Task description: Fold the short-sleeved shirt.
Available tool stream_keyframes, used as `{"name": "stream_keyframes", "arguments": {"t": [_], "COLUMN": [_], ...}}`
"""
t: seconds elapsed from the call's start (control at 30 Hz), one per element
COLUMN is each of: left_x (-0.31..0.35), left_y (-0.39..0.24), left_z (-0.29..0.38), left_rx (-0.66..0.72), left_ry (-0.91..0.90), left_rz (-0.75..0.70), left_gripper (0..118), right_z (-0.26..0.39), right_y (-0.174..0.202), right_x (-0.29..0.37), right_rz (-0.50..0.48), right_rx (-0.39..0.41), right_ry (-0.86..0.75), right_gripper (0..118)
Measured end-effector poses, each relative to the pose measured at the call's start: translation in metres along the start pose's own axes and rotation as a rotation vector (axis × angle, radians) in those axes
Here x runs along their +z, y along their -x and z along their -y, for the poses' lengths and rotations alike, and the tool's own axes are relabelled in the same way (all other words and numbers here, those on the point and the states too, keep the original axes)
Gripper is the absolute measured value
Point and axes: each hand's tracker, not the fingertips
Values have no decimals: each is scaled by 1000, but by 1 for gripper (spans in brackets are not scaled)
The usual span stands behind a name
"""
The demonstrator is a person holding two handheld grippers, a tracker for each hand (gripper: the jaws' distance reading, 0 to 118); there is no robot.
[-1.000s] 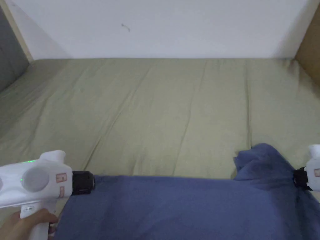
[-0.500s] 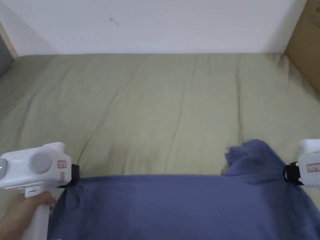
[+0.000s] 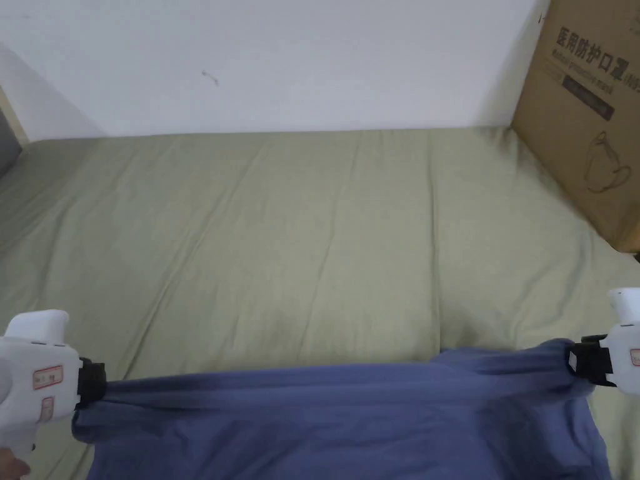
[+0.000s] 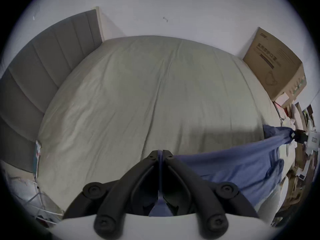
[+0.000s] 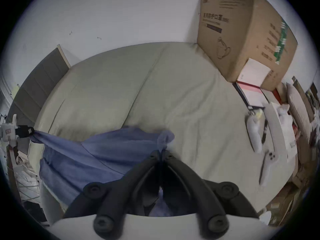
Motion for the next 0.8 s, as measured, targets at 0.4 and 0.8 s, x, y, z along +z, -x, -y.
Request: {"name": "stream_keyframes", "arguments": {"t": [0.4, 0.8], "left_x": [41, 68], "left_y": [20, 8], "left_z": [153, 143], "left_rx": [11, -34], "left_ry": [163, 65], "left_rz": [0, -68], "left_gripper": [4, 71], "right_z": [180, 143], "right_y": [-3, 45], "right_x": [62, 83], "right_rz": [-10, 32], "right_rx": [-96, -50], "right_ry": [161, -11], "right_gripper": [1, 77]}}
